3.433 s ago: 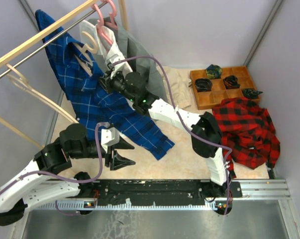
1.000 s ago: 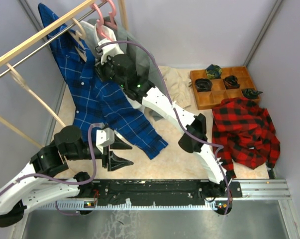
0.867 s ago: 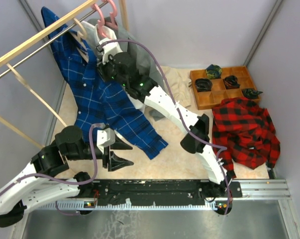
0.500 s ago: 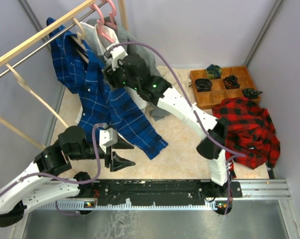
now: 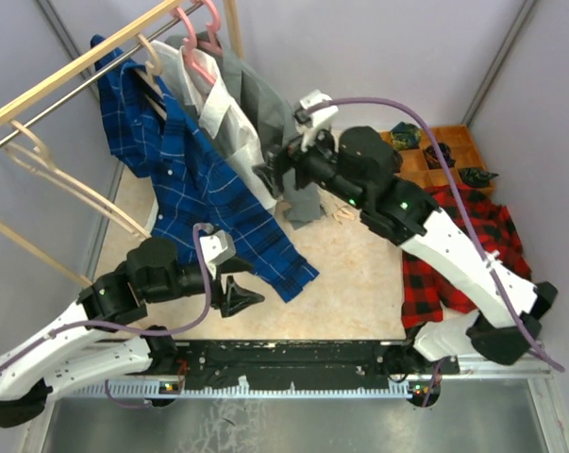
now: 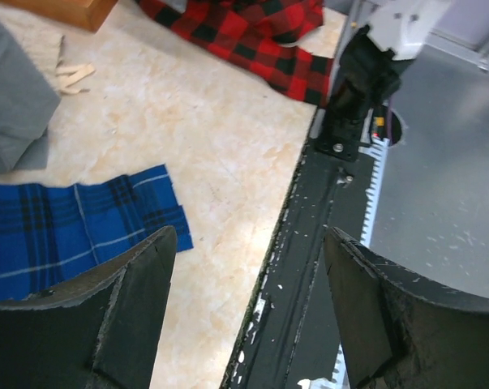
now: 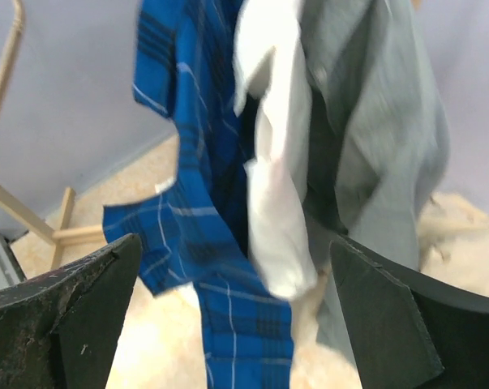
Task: Place the shirt on the hanger
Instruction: Adjust the shirt at the center of the board.
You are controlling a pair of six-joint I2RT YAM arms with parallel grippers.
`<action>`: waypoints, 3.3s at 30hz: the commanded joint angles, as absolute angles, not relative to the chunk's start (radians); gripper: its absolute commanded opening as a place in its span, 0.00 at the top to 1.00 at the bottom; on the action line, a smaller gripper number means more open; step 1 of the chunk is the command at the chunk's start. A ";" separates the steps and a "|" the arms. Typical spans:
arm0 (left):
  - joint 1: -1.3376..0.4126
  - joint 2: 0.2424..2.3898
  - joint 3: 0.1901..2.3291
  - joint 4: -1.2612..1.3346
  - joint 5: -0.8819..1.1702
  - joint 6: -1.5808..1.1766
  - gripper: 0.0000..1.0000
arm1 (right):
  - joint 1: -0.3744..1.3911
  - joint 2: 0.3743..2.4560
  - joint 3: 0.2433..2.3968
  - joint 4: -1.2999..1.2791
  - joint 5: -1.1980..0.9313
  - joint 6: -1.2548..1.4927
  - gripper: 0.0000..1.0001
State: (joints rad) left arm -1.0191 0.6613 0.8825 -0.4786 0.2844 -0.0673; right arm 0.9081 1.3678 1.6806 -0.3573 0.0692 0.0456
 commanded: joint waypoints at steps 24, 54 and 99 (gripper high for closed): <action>-0.987 0.815 0.673 -0.446 -0.501 -0.572 0.14 | 0.859 0.779 0.902 -0.708 0.352 0.581 0.01; -0.611 1.011 0.705 -0.074 -0.357 -0.089 0.40 | 0.858 0.629 0.735 -0.503 0.203 0.500 0.01; -0.606 0.849 0.809 -0.327 -0.342 -0.227 0.27 | 0.858 0.767 0.713 -0.467 0.267 0.512 0.01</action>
